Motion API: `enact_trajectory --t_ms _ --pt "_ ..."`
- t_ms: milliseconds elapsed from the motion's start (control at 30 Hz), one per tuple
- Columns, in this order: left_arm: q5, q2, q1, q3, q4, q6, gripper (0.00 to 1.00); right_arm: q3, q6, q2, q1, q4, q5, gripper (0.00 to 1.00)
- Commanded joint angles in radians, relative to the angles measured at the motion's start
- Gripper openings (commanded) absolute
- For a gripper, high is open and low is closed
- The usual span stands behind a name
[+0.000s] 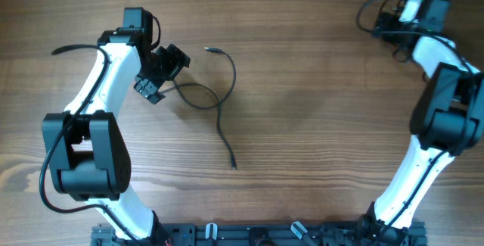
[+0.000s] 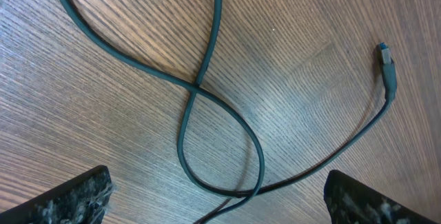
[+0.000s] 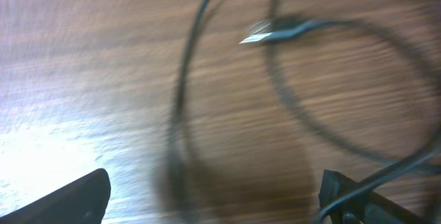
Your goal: Untangle cables
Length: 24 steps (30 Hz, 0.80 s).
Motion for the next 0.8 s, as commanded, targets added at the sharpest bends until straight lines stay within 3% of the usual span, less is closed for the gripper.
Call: enact_trajectory --t_ms 0,100,333,467,600,700,767 --pt "-0.013 0.002 -0.007 0.000 -0.001 0.005 1.00 0.017 -0.030 -0.059 0.079 0.000 0.261 1.00" --pt "-0.013 0.002 -0.007 0.000 -0.001 0.005 1.00 0.017 -0.030 -0.169 0.106 0.024 0.432 1.00" --pt "-0.013 0.002 -0.007 0.000 -0.001 0.005 1.00 0.017 -0.027 -0.382 0.113 -0.005 0.465 1.00" --pt "-0.013 0.002 -0.007 0.000 -0.001 0.005 1.00 0.017 -0.026 -0.444 0.152 -0.143 0.249 1.00" --pt "-0.013 0.002 -0.007 0.000 -0.001 0.005 1.00 0.005 0.124 -0.440 0.215 -0.335 -0.241 1.00" --pt "-0.013 0.002 -0.007 0.000 -0.001 0.005 1.00 -0.052 0.156 -0.425 0.293 -0.363 -0.489 1.00" --pt "-0.013 0.002 -0.007 0.000 -0.001 0.005 1.00 -0.105 0.149 -0.403 0.372 -0.346 -0.507 1.00"
